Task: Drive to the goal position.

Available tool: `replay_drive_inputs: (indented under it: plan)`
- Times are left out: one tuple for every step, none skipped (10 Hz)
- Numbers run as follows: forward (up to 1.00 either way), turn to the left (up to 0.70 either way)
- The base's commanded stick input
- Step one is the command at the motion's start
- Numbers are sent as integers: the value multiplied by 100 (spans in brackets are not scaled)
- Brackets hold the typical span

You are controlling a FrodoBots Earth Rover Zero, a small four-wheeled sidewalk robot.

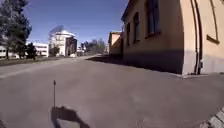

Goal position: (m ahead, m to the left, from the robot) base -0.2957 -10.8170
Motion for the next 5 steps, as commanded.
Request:
replay_drive_inputs:
  plan:
    - [70, 0]
    - [70, 0]
    - [70, 0]
    - [70, 0]
    - [70, 0]
